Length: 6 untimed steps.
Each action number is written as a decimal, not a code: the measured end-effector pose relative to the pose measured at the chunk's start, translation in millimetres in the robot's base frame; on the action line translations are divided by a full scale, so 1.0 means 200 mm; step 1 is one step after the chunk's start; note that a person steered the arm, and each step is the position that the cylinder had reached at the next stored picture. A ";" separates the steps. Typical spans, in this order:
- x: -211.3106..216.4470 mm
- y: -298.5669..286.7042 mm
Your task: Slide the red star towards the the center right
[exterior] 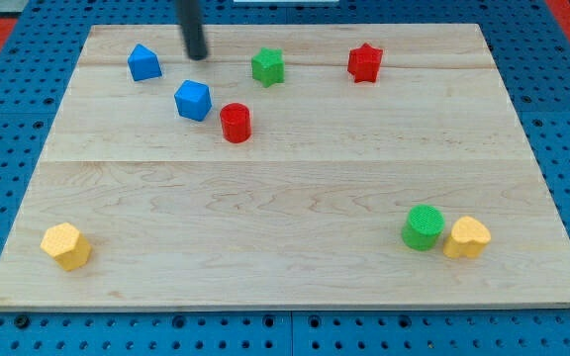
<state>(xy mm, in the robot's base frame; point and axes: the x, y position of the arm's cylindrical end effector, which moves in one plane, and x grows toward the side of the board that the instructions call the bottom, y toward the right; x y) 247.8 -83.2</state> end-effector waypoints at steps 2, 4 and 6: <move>-0.20 0.71; -0.01 0.92; 0.30 0.98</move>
